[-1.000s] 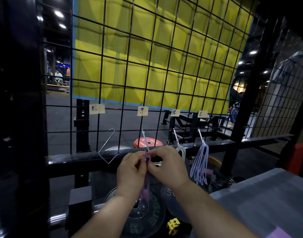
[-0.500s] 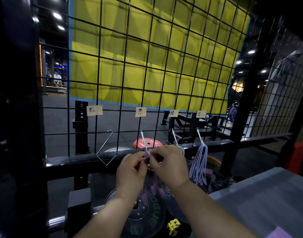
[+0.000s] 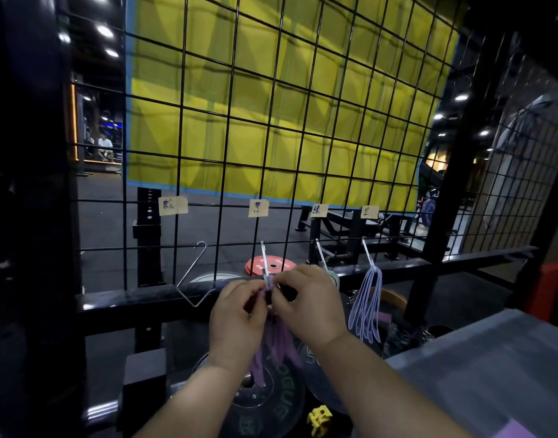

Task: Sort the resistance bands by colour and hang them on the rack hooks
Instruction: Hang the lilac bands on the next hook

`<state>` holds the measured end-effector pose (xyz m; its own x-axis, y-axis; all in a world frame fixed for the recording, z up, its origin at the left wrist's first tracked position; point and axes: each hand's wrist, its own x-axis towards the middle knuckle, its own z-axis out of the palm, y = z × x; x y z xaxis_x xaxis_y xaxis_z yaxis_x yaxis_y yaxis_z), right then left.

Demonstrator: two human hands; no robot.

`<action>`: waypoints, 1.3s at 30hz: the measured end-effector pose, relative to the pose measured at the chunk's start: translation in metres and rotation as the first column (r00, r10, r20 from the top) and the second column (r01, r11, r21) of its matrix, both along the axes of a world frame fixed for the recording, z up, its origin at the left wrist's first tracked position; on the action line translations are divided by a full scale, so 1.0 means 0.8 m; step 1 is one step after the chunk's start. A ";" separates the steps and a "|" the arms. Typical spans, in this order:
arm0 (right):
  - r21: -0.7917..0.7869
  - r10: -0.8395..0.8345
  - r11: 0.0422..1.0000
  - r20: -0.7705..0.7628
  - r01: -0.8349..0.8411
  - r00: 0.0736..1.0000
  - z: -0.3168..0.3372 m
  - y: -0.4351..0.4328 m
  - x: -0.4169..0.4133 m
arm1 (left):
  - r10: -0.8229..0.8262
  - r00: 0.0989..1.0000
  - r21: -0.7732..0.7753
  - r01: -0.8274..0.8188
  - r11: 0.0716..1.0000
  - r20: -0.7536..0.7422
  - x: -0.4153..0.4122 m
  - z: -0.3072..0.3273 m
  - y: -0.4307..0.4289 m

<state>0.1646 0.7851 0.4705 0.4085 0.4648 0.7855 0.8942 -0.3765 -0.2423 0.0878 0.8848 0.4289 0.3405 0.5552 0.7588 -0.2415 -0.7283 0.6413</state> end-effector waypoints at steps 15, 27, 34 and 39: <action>0.061 0.060 0.996 0.020 -0.061 0.998 -0.009 0.005 -0.007 | -0.015 1.000 -0.118 0.016 0.993 0.013 0.010 -0.005 -0.006; 0.076 0.020 0.997 -0.016 -0.018 1.000 -0.026 0.003 -0.008 | -0.153 0.988 -0.250 0.153 0.956 0.017 0.001 -0.010 -0.017; 0.026 0.095 0.995 -0.172 -0.092 0.981 -0.036 -0.002 -0.013 | -0.142 0.989 -0.363 0.142 0.921 0.026 -0.006 -0.001 -0.022; 0.233 0.269 0.952 -0.319 -0.200 0.909 -0.045 -0.005 -0.008 | -0.175 0.978 -0.485 0.209 0.849 0.114 -0.006 0.000 -0.026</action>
